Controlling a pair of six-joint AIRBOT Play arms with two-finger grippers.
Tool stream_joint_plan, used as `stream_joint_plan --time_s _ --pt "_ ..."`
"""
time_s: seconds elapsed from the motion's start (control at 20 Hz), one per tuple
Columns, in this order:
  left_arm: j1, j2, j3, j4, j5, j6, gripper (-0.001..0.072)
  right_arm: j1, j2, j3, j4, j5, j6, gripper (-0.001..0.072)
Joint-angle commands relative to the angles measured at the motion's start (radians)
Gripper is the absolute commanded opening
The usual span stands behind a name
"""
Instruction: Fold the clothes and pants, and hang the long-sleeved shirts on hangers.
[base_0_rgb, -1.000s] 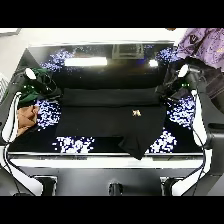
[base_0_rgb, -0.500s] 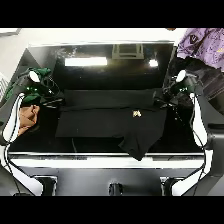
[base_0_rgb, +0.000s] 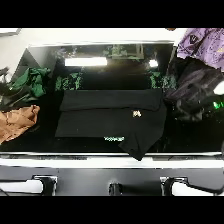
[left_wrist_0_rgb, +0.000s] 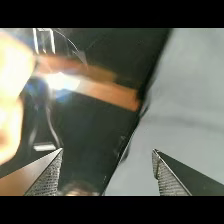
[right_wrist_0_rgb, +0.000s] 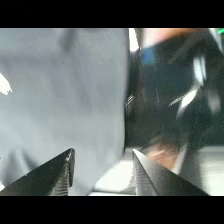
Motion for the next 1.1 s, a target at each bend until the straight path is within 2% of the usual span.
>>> stream_joint_plan --time_s 0.0,0.15,0.35,0.55,0.7,0.95,1.05 --pt "0.133 0.215 -0.338 -0.15 0.121 0.016 0.0636 -0.099 0.219 -0.398 0.149 -0.053 -0.047 0.0437" --pt "0.166 0.304 -0.54 -0.236 0.157 0.027 0.0637 -0.092 0.338 -0.652 0.295 -0.121 -0.079 0.0437" --pt "0.154 0.311 -0.613 -0.246 0.149 0.027 0.0637 -0.092 0.369 -0.845 0.424 -0.203 -0.09 0.0437" --pt "0.153 0.311 -0.614 -0.25 0.148 0.026 0.0637 -0.092 0.367 -0.91 0.517 -0.299 -0.114 0.0435" --pt "0.153 0.311 -0.614 -0.25 0.149 0.026 0.0637 -0.092 0.331 -0.914 0.54 -0.314 -0.114 0.0432" --pt "0.154 0.311 -0.614 -0.249 0.156 0.027 0.0637 -0.092 0.252 -0.914 0.551 -0.34 -0.118 0.0383" --pt "0.154 0.311 -0.615 -0.249 0.157 0.027 0.0637 -0.092 0.225 -0.914 0.565 -0.344 -0.15 0.0245"
